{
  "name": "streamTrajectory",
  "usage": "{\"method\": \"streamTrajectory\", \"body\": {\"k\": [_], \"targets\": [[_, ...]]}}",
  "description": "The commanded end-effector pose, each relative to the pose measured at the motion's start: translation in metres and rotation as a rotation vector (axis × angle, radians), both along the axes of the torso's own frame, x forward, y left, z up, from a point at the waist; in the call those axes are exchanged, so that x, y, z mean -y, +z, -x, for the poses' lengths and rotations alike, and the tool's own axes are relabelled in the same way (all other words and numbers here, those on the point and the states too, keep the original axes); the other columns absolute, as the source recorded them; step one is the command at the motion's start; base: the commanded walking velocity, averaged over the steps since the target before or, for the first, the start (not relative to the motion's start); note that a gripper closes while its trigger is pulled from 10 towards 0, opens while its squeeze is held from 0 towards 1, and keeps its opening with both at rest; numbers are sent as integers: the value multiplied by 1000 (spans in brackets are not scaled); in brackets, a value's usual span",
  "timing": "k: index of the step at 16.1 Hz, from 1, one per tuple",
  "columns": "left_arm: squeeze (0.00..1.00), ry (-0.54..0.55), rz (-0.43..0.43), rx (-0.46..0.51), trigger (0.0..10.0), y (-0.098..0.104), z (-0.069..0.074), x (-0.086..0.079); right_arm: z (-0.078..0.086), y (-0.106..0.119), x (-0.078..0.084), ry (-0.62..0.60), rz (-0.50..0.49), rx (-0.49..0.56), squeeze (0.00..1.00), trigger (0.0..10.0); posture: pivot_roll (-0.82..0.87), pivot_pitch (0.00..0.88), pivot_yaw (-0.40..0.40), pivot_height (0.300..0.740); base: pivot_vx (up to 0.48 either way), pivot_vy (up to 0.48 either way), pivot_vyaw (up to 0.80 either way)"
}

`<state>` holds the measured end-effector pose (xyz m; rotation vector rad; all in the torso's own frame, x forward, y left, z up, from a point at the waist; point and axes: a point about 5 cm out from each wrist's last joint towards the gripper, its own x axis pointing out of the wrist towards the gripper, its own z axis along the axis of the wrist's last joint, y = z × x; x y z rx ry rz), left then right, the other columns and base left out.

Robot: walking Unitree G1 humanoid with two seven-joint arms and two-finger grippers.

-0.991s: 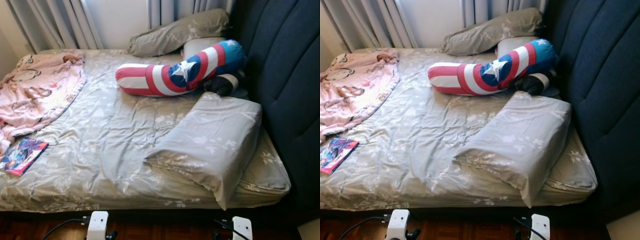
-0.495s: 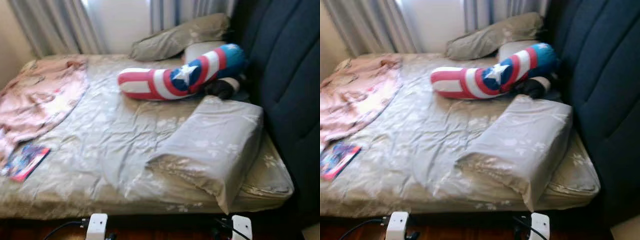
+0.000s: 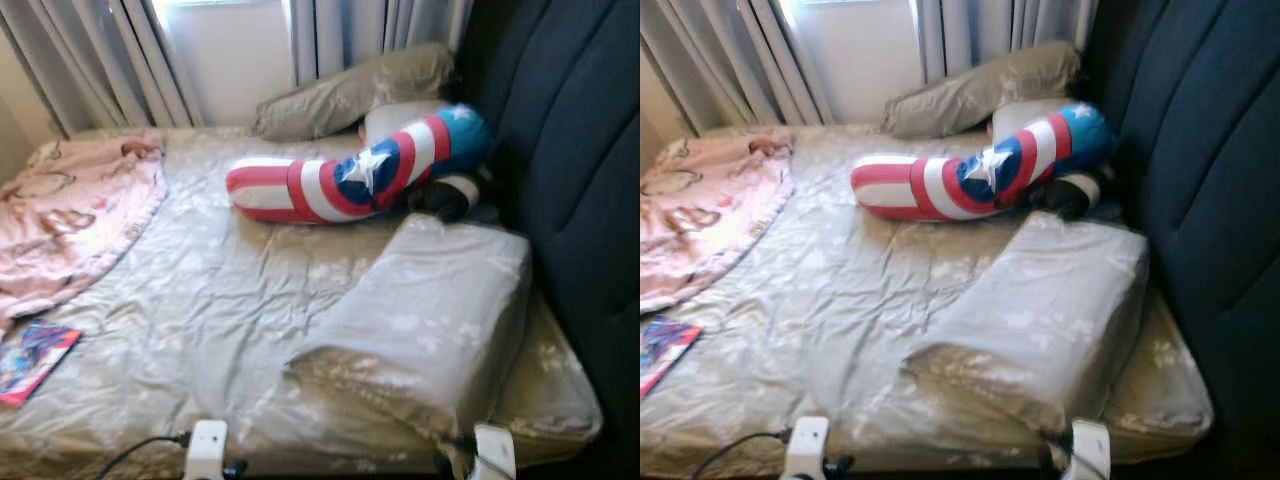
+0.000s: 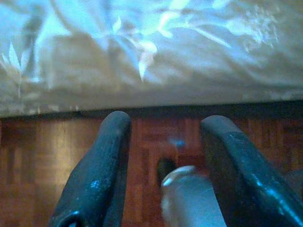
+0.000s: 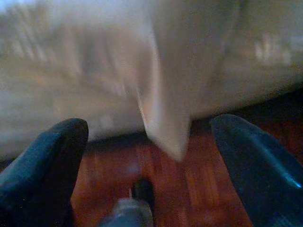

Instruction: Clean up the room

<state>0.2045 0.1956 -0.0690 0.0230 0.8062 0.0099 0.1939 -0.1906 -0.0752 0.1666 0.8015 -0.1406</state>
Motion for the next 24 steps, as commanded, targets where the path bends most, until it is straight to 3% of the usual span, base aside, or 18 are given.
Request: {"method": "streamTrajectory", "body": {"k": [1, 4, 6, 8, 13, 16, 19, 24], "targets": [[0, 10, -9, -6, 10000, -2, 5, -7, 1, -1, -7, -6, -23, 8, 0, 10000, -5, 76, 10, 740, 0, 0, 0], [0, 12, 3, 126, 10000, 13, -16, -5, -23, 15, -6, -6, -22, 144, 0, 10000, -7, 77, 12, 740, 0, 0, 0], [0, 40, 26, 300, 10000, 35, -39, -5, -41, 32, -3, 10, -2, 280, 0, 10000, -10, 77, 11, 740, 0, 0, 0], [0, 53, 43, 557, 10000, 75, -72, -9, -63, 59, 2, -2, 1, 480, 0, 10000, -22, 79, 20, 740, 0, 0, 0], [0, 46, 21, 760, 10000, 102, -73, -11, -70, 81, 3, 34, 40, 638, 0, 10000, -20, 62, 8, 740, 0, 0, 0], [0, 17, 24, 806, 10000, 111, -78, -2, -66, 80, 3, 32, 48, 646, 0, 10000, -20, 61, 3, 740, 0, 0, 0], [0, 15, 54, 841, 10000, 123, -89, 7, -73, 89, 1, 34, 54, 675, 0, 10000, -41, 71, -2, 740, 0, 0, 0], [0, 0, 65, 844, 10000, 127, -91, 8, -80, 96, 2, 25, 61, 695, 0, 10000, -49, 75, 6, 740, 0, 0, 0]]}}
